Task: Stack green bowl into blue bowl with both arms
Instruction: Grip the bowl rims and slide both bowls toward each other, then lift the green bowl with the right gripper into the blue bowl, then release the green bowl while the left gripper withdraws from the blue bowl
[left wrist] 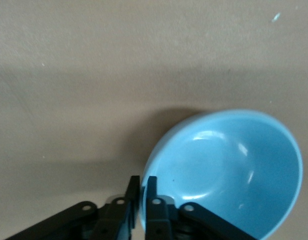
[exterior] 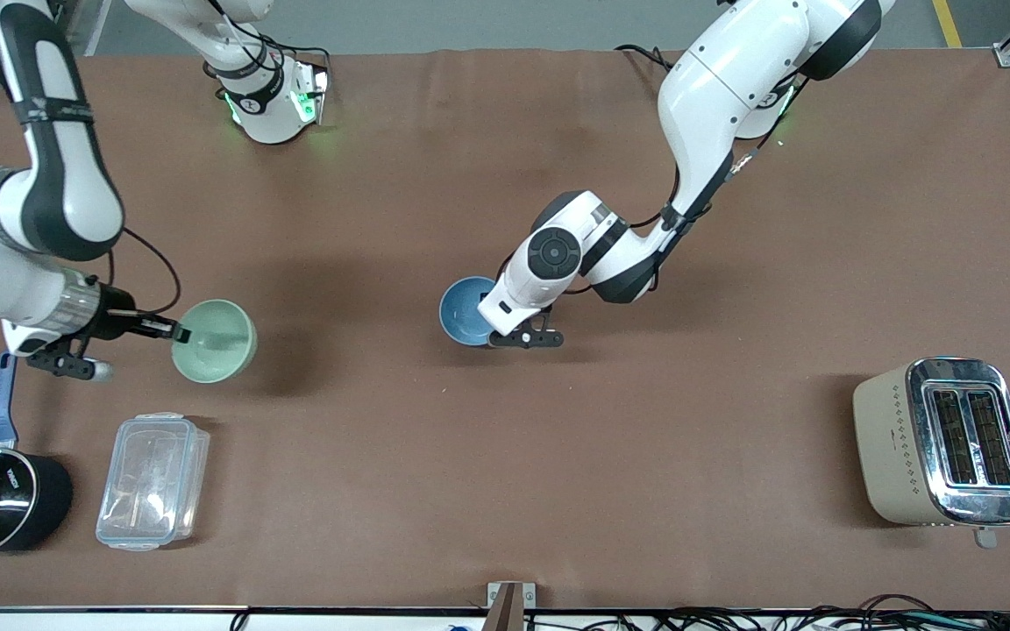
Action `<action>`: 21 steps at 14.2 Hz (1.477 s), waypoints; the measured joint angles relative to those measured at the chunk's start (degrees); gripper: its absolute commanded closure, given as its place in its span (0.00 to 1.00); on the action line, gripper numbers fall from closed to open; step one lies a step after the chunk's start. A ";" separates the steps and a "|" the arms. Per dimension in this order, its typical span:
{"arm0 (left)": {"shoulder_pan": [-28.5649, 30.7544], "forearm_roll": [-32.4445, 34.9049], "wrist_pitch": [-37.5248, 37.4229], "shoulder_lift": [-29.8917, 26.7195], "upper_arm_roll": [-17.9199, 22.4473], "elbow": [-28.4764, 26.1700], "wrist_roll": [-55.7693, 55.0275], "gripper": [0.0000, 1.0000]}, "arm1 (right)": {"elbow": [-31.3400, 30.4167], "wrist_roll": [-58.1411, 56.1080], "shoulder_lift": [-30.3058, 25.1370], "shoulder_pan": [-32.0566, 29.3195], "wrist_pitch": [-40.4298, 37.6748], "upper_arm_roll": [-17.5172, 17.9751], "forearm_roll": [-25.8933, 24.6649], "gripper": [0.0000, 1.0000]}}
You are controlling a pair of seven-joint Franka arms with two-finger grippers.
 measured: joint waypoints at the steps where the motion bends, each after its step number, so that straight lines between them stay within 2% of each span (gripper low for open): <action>1: 0.27 0.21 -0.01 -0.10 0.12 0.60 0.02 0.00 | 0.00 5.61 -0.62 2.92 -0.13 0.12 0.02 1.00; 3: 0.68 1.93 -0.78 -1.29 1.29 1.70 0.02 0.00 | -0.01 16.93 -1.40 9.11 -0.46 0.39 0.04 1.00; 6: 3.18 5.53 -8.75 -7.22 4.70 4.02 0.25 0.00 | -0.20 30.51 -1.41 17.63 0.56 0.50 0.04 1.00; 8: 7.72 8.73 -16.95 -12.94 5.26 6.30 2.06 0.00 | -0.53 38.09 -1.18 22.63 3.32 0.49 0.05 1.00; 11: 15.57 9.67 -25.29 -20.47 5.39 7.73 10.09 0.00 | -1.46 48.04 0.56 30.51 9.41 0.50 0.05 1.00; 16: 25.85 8.18 -40.04 -28.07 5.14 12.37 25.11 0.00 | -5.21 54.98 4.41 38.60 21.75 0.43 0.05 1.00; 19: 27.67 7.55 -43.77 -31.40 5.13 12.96 27.22 0.00 | -9.67 55.33 5.38 40.43 30.22 0.38 0.05 1.00; 21: 28.85 6.59 -44.28 -32.26 5.25 12.95 29.49 0.00 | -11.38 55.41 5.96 41.33 33.20 0.37 0.05 1.00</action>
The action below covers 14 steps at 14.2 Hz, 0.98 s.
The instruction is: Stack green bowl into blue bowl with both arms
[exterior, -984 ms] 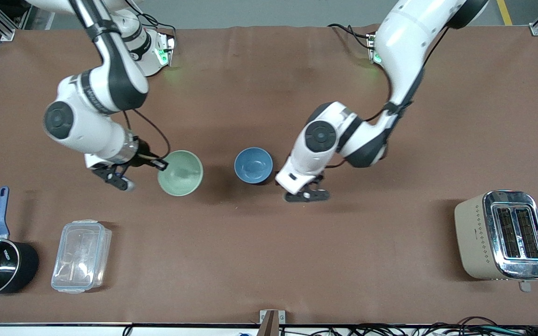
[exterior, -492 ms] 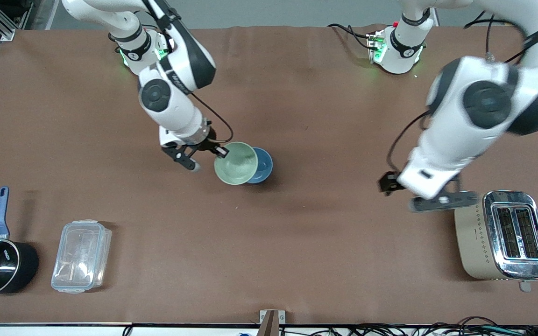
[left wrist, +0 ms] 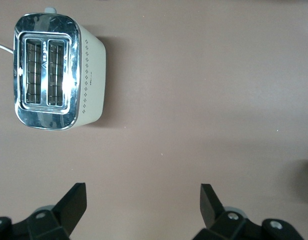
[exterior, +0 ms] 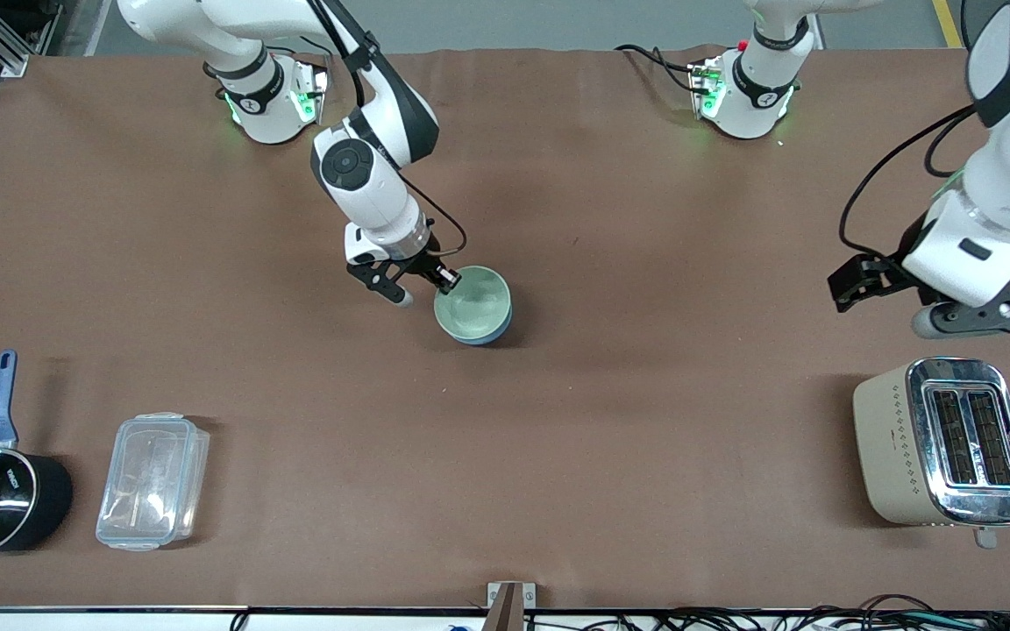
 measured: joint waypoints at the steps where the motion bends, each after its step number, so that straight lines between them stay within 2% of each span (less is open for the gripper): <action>1: 0.27 -1.10 0.00 -0.21 0.39 0.00 0.78 0.00 | -0.18 0.01 0.22 0.23 0.38 -0.01 0.00 1.00; 4: -1.57 -5.10 -0.34 -2.40 5.97 -0.65 2.56 0.00 | -0.31 0.02 0.79 0.61 1.49 -0.01 0.00 0.99; 7: -2.21 -6.03 -2.05 -7.91 8.75 -4.54 8.15 0.00 | -0.80 0.02 1.29 0.64 2.21 -0.16 0.00 0.99; 10: -2.20 -6.52 -4.17 -11.22 10.28 -8.12 12.10 0.00 | -0.92 0.02 1.59 0.63 2.39 -0.52 0.00 0.97; 12: -2.22 -6.55 -5.09 -11.34 10.35 -8.70 12.37 0.00 | -0.92 0.02 1.59 0.64 2.40 -0.53 0.00 0.91; 14: -2.29 -6.55 -5.10 -11.30 10.34 -9.01 12.38 0.00 | -0.93 0.02 1.66 0.68 2.39 -0.52 0.00 0.90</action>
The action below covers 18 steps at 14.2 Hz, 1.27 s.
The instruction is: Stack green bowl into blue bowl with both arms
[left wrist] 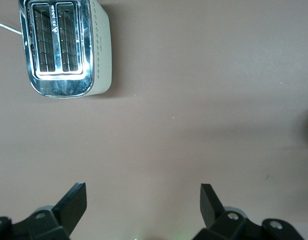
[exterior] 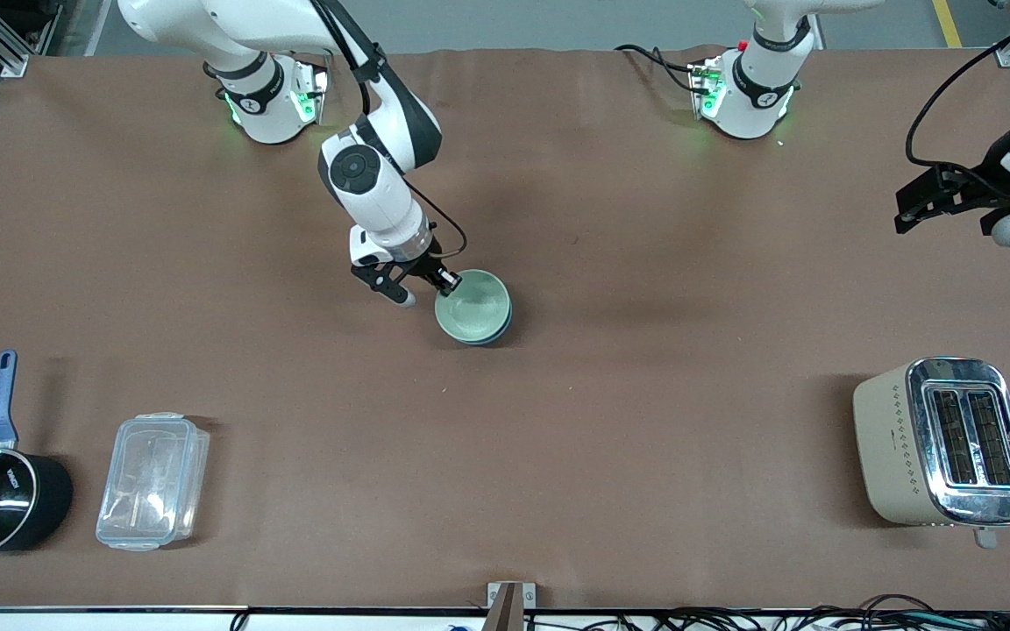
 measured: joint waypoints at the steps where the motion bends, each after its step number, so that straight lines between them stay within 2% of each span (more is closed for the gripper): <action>1: -0.03 0.00 0.00 0.00 0.00 -0.07 0.00 0.00 | -0.01 0.00 0.06 0.04 0.00 0.01 0.00 0.89; 3: -0.03 0.00 0.00 0.00 0.00 -0.10 0.00 0.00 | -0.02 0.00 0.15 0.11 0.00 0.01 0.00 0.77; 4: -0.03 0.00 0.00 0.00 0.00 -0.10 0.00 0.00 | -0.02 0.00 0.15 0.11 0.00 0.01 0.00 0.65; 6: -0.02 0.00 0.00 0.00 0.00 -0.10 0.00 0.00 | -0.01 0.00 0.15 0.11 0.00 0.01 0.00 0.35; 8: 0.00 0.00 0.00 0.00 0.00 -0.10 0.00 0.00 | 0.01 0.00 0.15 0.11 -0.03 -0.10 0.00 0.01; 11: 0.06 0.00 0.00 0.00 0.02 -0.10 0.00 0.00 | 0.62 -0.13 -0.64 0.02 -2.40 -1.91 -0.22 0.00; 13: 0.08 0.00 0.00 0.00 0.03 -0.10 0.00 0.00 | 2.75 -2.90 -3.37 -0.25 -11.00 -5.93 -2.68 0.00; 15: 0.08 0.00 0.00 0.00 0.03 -0.10 0.00 0.00 | 5.70 -7.57 -7.17 -0.87 -21.29 -10.83 -7.18 0.00; 18: 0.06 0.00 0.00 0.00 0.02 -0.12 0.00 0.00 | 8.09 -18.63 -12.42 -1.37 -29.75 -17.86 -9.56 0.00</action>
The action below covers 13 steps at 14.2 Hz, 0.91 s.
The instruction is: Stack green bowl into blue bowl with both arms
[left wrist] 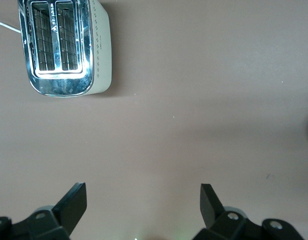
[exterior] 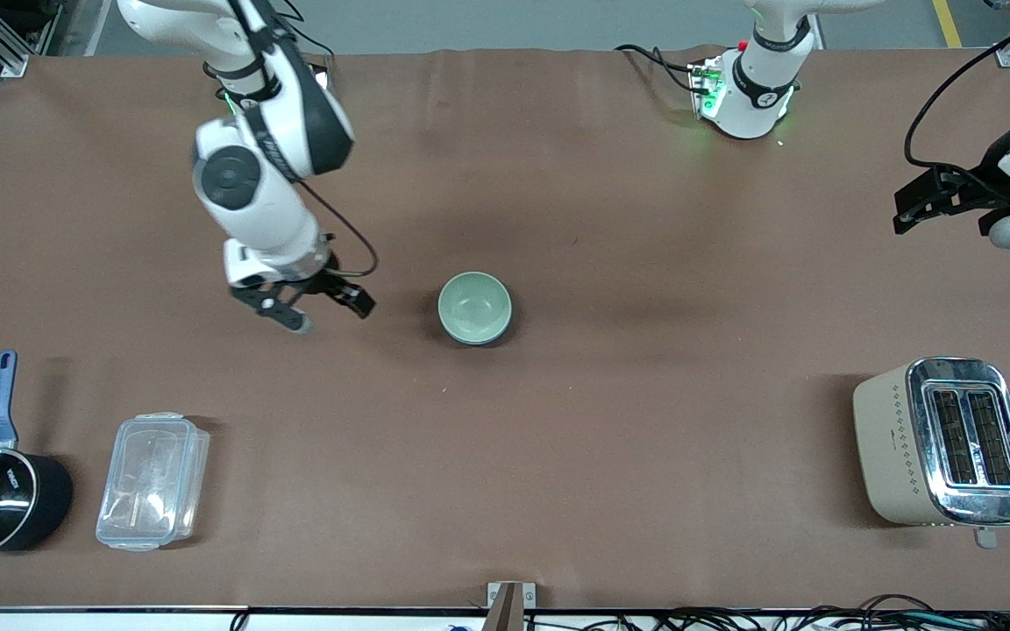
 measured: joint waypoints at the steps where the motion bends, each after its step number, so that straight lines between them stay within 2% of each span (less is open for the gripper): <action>1: -0.01 0.00 0.00 0.00 0.00 0.00 0.00 0.00 | 0.20 -4.44 -1.58 -0.05 -1.91 -2.44 -0.07 0.00; 4: -0.01 0.00 0.00 0.00 0.00 -0.01 0.00 0.00 | 2.64 -14.63 -5.50 -0.25 -10.68 -8.86 -0.34 0.00; 7: -0.01 0.00 0.00 0.00 0.00 -0.02 0.00 0.00 | 11.16 -20.98 -6.92 -0.40 -21.83 -13.24 -1.74 0.00; 10: -0.01 0.00 0.00 0.00 0.00 -0.03 0.00 0.00 | 17.87 -26.56 -7.10 -2.66 -28.03 -13.83 -4.28 0.00; 13: -0.01 0.00 0.00 0.00 0.00 -0.04 0.00 0.00 | 23.84 -32.77 -7.06 -9.98 -34.50 -10.84 -4.45 0.00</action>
